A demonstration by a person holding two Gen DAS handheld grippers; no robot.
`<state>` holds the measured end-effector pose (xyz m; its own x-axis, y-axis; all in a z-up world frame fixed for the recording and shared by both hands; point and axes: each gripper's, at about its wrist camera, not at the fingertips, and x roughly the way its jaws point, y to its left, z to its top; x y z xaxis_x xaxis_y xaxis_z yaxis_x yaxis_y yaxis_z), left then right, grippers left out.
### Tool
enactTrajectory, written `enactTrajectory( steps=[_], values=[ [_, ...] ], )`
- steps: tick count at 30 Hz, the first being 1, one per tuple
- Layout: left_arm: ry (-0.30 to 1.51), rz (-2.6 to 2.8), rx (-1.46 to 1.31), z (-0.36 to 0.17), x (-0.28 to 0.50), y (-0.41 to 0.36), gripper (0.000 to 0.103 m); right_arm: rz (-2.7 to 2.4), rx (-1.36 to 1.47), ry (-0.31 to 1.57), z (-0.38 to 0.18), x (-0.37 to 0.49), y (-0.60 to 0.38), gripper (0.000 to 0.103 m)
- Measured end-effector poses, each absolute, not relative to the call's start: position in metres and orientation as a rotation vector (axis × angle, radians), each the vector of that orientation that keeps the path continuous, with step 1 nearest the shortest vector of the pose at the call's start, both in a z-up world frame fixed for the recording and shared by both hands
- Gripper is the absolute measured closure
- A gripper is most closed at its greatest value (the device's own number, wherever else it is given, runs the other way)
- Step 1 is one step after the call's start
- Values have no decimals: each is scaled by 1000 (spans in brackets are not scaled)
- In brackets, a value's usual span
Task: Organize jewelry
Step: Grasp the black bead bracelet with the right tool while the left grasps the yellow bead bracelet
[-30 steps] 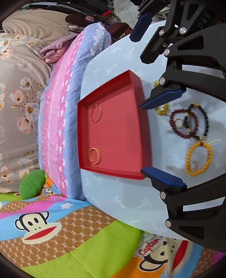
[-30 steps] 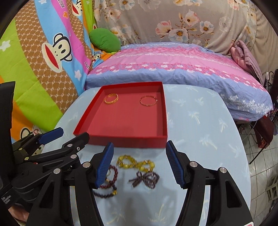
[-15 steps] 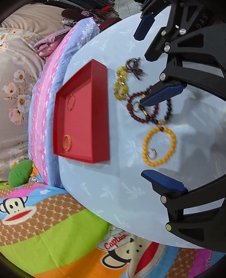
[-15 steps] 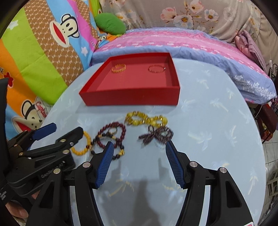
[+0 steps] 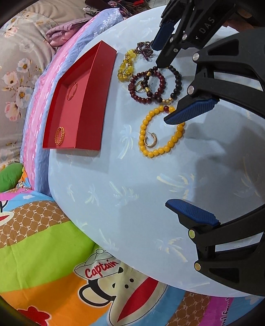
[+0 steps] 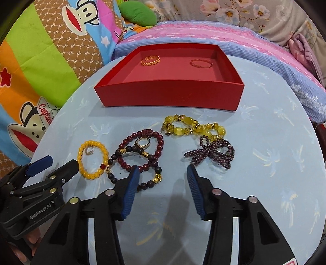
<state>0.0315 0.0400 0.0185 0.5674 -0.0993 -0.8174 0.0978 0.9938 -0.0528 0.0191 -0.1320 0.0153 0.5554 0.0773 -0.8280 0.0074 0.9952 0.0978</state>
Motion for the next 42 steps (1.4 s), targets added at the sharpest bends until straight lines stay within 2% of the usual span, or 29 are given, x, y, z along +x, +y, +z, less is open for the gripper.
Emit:
enactTrajectory(
  steps=[6, 11, 14, 17, 21, 24, 42],
  values=[
    [967, -101, 16, 8, 37, 37, 32, 43, 65, 1000, 5, 25, -128, 73],
    [963, -103, 38, 0, 41, 33, 39, 42, 48, 992, 4, 23, -131, 88],
    [946, -112, 52, -1, 39, 30, 42, 44, 78, 996, 3, 21, -137, 92],
    [935, -139, 56, 1, 36, 26, 55, 42, 100, 999, 4, 18, -142, 93],
    [937, -180, 45, 4, 34, 23, 83, 41, 126, 1001, 7, 12, -148, 94],
    [957, -212, 1, 6, 35, 26, 93, 41, 137, 992, 12, 6, -151, 94],
    [938, -314, -60, 46, 22, 17, 96, 46, 194, 914, 51, -10, -167, 94]
  ],
)
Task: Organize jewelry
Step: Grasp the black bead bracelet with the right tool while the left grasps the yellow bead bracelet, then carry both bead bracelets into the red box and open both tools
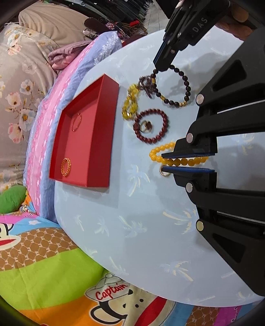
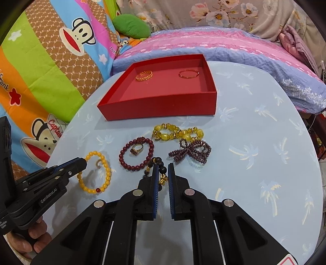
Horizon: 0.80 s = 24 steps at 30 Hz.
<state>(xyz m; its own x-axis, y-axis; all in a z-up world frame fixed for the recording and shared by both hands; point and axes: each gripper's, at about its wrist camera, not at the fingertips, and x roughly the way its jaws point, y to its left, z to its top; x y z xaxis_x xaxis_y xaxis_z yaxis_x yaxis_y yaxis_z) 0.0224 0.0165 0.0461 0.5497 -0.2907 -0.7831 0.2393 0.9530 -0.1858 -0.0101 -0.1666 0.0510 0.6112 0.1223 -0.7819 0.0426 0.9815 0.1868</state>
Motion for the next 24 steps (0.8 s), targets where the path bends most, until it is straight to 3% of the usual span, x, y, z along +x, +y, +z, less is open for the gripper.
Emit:
enactTrajectory(
  steps=[12, 24],
  values=[
    [841, -425, -29, 107, 51, -18, 96, 26, 200, 819, 101, 20, -189, 94],
    [794, -511, -87, 145, 155, -54, 96, 29, 191, 770, 133, 121, -206, 94]
  ],
)
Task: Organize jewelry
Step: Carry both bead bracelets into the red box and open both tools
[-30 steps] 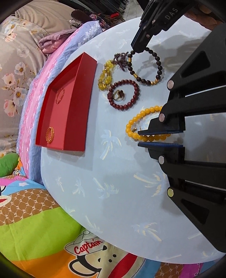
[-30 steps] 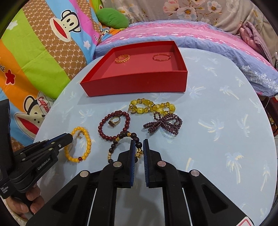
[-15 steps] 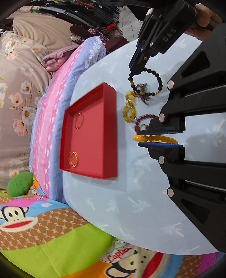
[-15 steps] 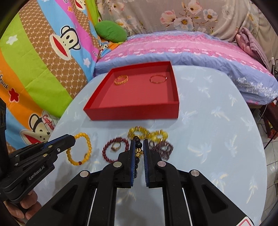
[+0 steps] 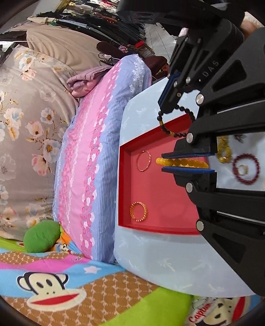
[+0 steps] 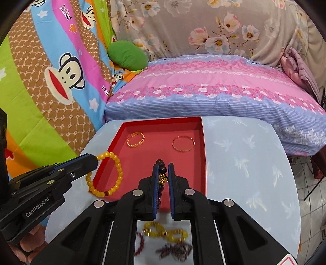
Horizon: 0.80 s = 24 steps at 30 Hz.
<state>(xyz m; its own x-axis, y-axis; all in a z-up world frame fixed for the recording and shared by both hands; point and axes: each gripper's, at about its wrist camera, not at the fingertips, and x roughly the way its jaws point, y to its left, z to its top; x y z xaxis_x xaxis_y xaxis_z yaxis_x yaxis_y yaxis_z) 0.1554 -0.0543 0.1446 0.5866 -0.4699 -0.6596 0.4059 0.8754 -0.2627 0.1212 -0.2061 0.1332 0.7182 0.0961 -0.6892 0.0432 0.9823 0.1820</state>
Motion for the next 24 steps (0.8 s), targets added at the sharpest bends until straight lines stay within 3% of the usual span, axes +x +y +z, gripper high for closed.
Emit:
enactTrajectory(
  steps=[12, 24],
  values=[
    [898, -509, -138, 85, 242, -66, 96, 72, 314, 882, 78, 210, -215, 94],
    [932, -371, -5, 41, 264, -56, 95, -32, 199, 929, 45, 231, -221, 94]
  ],
)
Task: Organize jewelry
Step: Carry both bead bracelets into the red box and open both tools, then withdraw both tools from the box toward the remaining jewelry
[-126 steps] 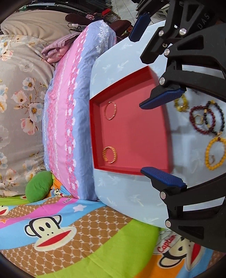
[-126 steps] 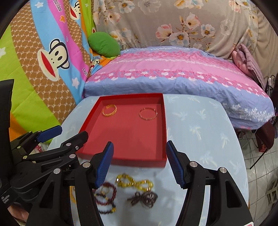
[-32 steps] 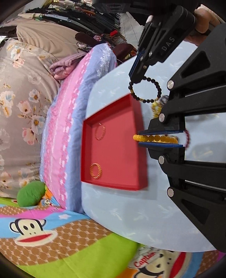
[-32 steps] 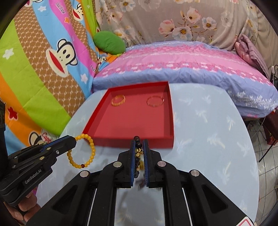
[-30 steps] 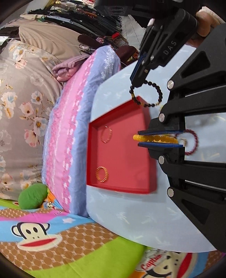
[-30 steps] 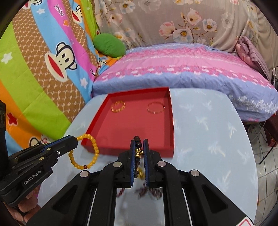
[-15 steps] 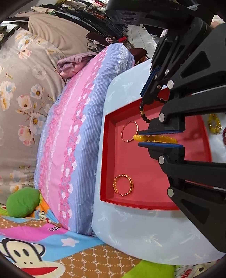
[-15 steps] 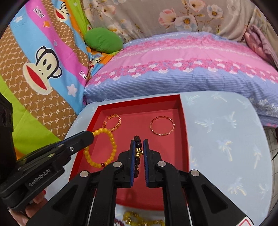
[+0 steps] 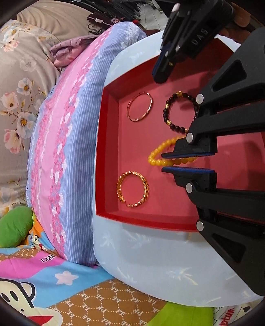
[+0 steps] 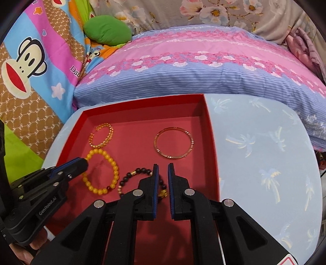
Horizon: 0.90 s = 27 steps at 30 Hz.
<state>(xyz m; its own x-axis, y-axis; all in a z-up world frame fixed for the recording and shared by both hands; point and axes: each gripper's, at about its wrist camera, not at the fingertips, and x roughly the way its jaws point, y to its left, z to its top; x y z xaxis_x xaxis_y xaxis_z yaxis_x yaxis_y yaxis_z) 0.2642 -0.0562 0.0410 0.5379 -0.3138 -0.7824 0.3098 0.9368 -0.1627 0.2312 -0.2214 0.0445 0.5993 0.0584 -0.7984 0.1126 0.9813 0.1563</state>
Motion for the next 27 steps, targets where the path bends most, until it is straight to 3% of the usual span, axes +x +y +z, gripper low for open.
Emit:
enactTrajectory(
  steps=[2, 6, 11, 18, 27],
  values=[
    [919, -356, 7, 42, 263, -55, 94, -45, 184, 919, 46, 230, -222, 89],
    [877, -313, 23, 49, 258, -53, 67, -43, 182, 902, 52, 222, -222, 87],
    [828, -288, 40, 63, 244, -50, 63, -42, 161, 860, 67, 202, -217, 75],
    [772, -272, 52, 85, 202, -40, 55, -12, 158, 816, 89, 155, -209, 73],
    [785, -290, 65, 82, 134, -24, 54, -11, 153, 834, 86, 80, -204, 72]
  ],
)
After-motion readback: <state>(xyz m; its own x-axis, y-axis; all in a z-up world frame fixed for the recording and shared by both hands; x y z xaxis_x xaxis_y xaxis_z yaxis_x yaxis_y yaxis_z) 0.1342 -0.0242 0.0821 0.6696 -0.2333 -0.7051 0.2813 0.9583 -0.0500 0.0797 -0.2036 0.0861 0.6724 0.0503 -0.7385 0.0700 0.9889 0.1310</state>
